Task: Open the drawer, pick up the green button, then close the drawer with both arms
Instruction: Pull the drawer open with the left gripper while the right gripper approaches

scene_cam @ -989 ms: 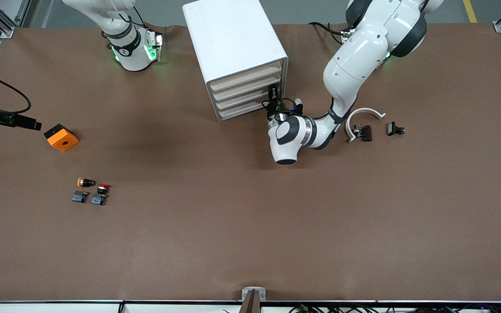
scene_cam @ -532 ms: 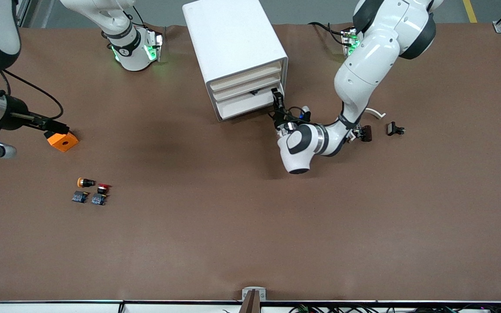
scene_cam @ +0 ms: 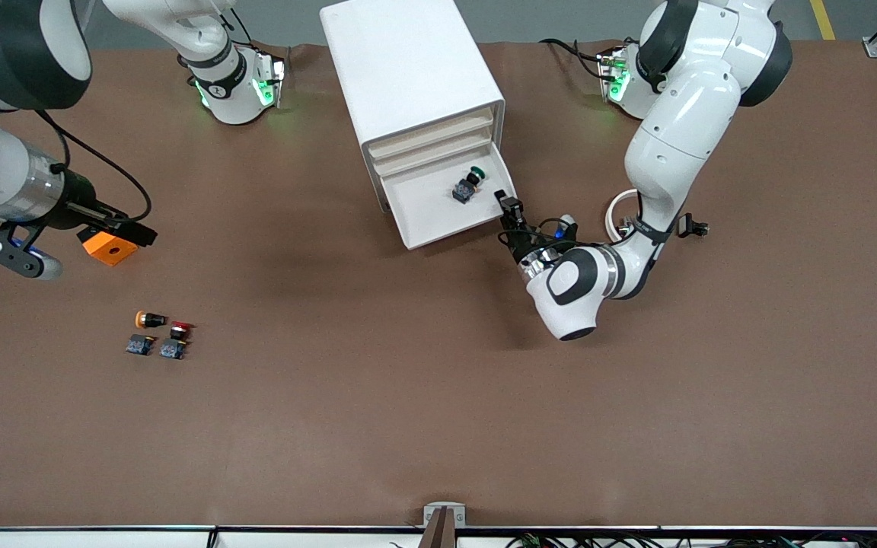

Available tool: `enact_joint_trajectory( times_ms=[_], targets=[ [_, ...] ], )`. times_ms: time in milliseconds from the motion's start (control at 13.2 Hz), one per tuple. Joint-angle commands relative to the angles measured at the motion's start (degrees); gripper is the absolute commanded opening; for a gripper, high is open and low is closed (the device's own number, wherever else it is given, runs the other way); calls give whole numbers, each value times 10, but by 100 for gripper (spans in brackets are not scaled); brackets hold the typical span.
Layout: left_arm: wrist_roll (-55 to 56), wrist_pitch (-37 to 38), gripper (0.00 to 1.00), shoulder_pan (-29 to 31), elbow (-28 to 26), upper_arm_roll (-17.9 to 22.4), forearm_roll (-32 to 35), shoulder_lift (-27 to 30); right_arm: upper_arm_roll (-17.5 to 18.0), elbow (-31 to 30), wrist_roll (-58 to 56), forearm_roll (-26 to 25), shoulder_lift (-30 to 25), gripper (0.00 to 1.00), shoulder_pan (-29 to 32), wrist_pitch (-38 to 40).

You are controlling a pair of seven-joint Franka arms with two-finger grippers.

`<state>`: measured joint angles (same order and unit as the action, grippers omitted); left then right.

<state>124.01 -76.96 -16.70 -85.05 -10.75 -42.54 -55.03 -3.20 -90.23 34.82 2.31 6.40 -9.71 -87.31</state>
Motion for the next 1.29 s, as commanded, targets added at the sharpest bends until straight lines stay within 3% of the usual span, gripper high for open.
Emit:
enact_joint_trajectory(
  times_ms=[0,684,913,989,1065,1141,1217],
  targets=[
    [8,-5,8,14,25,6,-36,-2,-4,0,58,36,2,100,-8,-17],
    [4,-18,10,62,35,6,-47,-11,-4,1,321,41,115,100,-186,-188],
    [4,-19,15,62,35,6,-48,-16,-4,13,404,41,156,100,-243,-246],
    [4,-19,23,62,34,6,-48,-17,-4,22,421,39,167,100,-260,-248],
    [4,-19,39,62,34,6,-48,-19,-4,31,423,37,181,100,-281,-248],
    [4,-19,76,62,34,6,-48,-19,-4,47,423,35,196,100,-303,-248],
    [4,-19,100,62,35,6,-48,-19,-4,59,423,35,208,100,-321,-248]
  ],
)
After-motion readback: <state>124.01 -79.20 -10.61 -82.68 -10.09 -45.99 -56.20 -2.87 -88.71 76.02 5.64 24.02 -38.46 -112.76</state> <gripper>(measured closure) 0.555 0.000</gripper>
